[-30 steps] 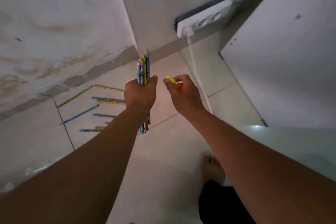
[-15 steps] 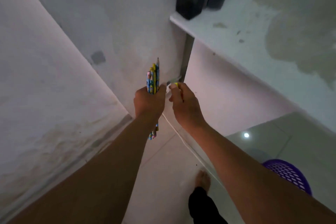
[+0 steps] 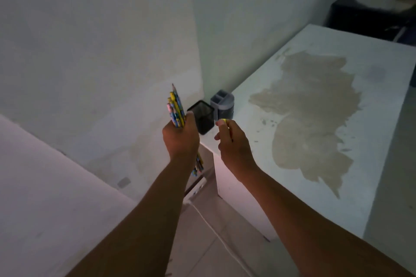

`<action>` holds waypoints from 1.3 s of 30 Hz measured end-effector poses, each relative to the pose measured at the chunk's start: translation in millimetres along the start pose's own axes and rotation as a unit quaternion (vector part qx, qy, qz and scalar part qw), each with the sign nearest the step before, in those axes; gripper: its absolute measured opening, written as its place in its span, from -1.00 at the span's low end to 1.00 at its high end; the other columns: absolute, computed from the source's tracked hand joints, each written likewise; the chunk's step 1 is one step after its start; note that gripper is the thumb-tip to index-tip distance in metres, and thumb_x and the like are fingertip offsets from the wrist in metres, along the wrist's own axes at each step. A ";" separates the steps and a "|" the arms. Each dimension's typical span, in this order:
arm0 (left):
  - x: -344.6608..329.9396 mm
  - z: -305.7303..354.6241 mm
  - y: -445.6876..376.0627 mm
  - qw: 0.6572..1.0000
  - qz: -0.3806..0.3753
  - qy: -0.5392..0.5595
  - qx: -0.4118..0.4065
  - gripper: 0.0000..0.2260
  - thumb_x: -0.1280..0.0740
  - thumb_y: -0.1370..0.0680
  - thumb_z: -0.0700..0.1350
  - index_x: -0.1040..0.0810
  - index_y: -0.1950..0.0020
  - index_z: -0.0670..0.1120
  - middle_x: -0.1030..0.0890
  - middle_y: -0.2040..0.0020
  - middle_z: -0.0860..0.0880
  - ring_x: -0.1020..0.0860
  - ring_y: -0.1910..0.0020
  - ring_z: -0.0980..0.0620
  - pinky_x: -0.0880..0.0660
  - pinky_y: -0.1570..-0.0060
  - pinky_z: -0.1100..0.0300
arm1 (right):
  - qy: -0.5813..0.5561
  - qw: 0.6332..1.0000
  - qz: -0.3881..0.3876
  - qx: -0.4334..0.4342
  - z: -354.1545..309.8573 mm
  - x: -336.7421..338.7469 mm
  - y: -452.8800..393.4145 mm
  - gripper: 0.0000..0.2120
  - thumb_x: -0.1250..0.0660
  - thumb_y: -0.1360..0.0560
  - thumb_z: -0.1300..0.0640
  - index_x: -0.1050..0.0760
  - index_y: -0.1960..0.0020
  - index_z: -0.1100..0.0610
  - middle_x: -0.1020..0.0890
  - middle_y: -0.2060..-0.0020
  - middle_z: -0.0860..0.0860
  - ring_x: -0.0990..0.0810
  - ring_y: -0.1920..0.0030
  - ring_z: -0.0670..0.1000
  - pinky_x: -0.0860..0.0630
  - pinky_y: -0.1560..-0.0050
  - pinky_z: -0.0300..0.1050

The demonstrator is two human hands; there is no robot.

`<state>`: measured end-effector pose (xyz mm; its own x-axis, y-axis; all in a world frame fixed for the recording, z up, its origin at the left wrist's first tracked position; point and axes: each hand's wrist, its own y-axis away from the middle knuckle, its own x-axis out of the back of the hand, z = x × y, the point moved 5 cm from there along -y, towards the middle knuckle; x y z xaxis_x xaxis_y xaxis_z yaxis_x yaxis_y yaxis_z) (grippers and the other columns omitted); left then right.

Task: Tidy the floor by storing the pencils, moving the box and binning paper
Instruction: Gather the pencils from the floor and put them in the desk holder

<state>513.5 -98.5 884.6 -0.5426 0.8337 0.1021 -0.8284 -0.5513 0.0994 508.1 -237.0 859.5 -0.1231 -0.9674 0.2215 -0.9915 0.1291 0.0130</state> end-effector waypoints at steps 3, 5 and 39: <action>-13.9 25.2 -18.0 0.997 0.057 0.050 -0.026 -0.75 -0.34 -0.58 -0.01 -0.51 0.23 -0.12 -0.48 0.39 -0.05 -0.49 0.40 -0.02 -0.50 0.35 0.13 | -0.043 0.999 0.002 -0.016 -4.1 3.5 -35.4 -0.75 -0.07 -0.67 -0.07 -0.46 -0.02 0.02 -0.61 0.16 0.00 -0.59 0.13 0.02 -0.55 0.12 -0.05; -21.8 34.9 -32.5 0.992 0.090 0.073 -0.046 -0.72 -0.33 -0.57 0.02 -0.44 0.31 -0.04 -0.47 0.41 -0.07 -0.48 0.41 -0.03 -0.50 0.37 0.09 | -0.080 0.996 0.001 -0.029 -3.1 0.3 -56.1 -0.77 -0.09 -0.67 -0.05 -0.46 0.00 0.03 -0.60 0.18 0.00 -0.58 0.14 -0.02 -0.52 0.21 -0.19; -120.3 -73.6 -168.1 0.986 -0.026 -0.038 -0.159 -0.87 -0.39 -0.57 -0.12 -0.55 0.18 -0.03 -0.60 0.34 0.06 -0.61 0.36 0.08 -0.60 0.31 0.14 | -0.080 0.996 0.042 0.017 64.2 -79.3 -221.8 -0.60 -0.04 -0.60 -0.14 -0.45 -0.12 0.15 -0.57 0.21 0.11 -0.60 0.18 0.10 -0.60 0.12 0.12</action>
<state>707.7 -103.8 782.7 -0.4971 0.8487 0.1809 -0.8628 -0.4611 -0.2074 735.2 -203.0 776.4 -0.2076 -0.9762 0.0626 -0.9780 0.2059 -0.0326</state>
